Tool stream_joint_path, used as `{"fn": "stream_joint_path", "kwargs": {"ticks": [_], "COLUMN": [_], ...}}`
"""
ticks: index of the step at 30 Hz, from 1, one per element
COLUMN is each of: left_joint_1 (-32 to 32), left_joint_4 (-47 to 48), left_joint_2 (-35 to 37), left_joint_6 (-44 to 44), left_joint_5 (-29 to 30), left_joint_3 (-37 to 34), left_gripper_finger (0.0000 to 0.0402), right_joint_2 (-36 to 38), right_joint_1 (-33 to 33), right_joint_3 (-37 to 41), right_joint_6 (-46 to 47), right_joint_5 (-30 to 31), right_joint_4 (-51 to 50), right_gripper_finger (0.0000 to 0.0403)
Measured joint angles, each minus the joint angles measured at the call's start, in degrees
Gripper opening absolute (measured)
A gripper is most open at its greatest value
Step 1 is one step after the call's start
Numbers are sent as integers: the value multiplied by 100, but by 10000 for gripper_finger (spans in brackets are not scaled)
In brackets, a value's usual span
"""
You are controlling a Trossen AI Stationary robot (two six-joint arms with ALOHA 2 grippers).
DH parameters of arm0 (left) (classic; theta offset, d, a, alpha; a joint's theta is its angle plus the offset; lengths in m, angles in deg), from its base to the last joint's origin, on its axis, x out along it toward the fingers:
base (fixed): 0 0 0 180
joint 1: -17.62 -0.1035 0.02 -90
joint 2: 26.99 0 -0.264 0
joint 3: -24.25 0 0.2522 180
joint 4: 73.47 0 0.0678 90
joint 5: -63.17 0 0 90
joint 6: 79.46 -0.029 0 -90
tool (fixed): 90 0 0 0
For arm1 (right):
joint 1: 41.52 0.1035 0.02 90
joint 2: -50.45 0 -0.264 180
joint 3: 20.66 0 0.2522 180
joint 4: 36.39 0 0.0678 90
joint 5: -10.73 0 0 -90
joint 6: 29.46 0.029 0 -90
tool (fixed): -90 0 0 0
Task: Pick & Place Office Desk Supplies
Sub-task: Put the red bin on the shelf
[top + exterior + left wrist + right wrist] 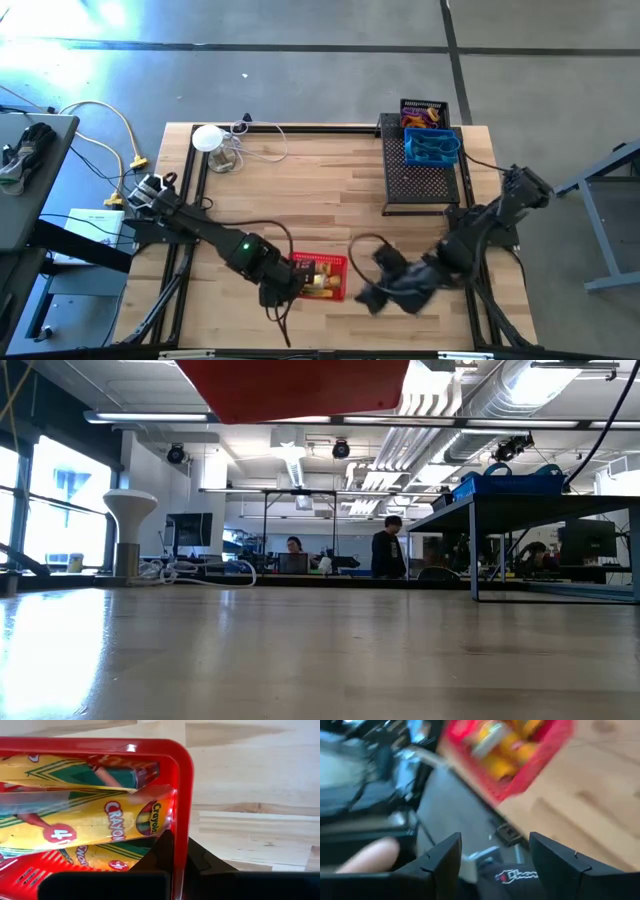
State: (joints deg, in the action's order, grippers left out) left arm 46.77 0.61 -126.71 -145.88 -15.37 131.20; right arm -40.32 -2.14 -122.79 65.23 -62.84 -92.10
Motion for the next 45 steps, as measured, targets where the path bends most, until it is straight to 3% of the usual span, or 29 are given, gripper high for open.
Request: {"fn": "stream_joint_path", "kwargs": {"ticks": [6, 12, 21, 25, 33, 45], "left_joint_1": [44, 61, 157, 151, 140, 167], "left_joint_4": [-13, -11, -13, -17, -2, -378], "left_joint_2": [0, -2, -2, -2, -42, -42], "left_joint_6": [318, 674, 481, 497, 460, 1517], "left_joint_5": [69, 69, 56, 62, 67, -15], "left_joint_3": [0, 0, -2, -2, -7, -7], "left_gripper_finger": [1, 1, 1, 1, 1, 8], "right_joint_2": [-213, -458, -816, -832, -830, -828], "right_joint_1": [-622, -978, -1330, -1323, -1326, -1318], "right_joint_3": [4, 4, 4, 4, 4, 4], "right_joint_6": [19, -47, -756, -922, -1008, -1086], "right_joint_5": [-621, -721, -1078, -1021, -1170, -1150], "right_joint_4": [-25, -155, -47, 56, 113, 45], "right_gripper_finger": [220, 220, 213, 172, 18, 5]}}
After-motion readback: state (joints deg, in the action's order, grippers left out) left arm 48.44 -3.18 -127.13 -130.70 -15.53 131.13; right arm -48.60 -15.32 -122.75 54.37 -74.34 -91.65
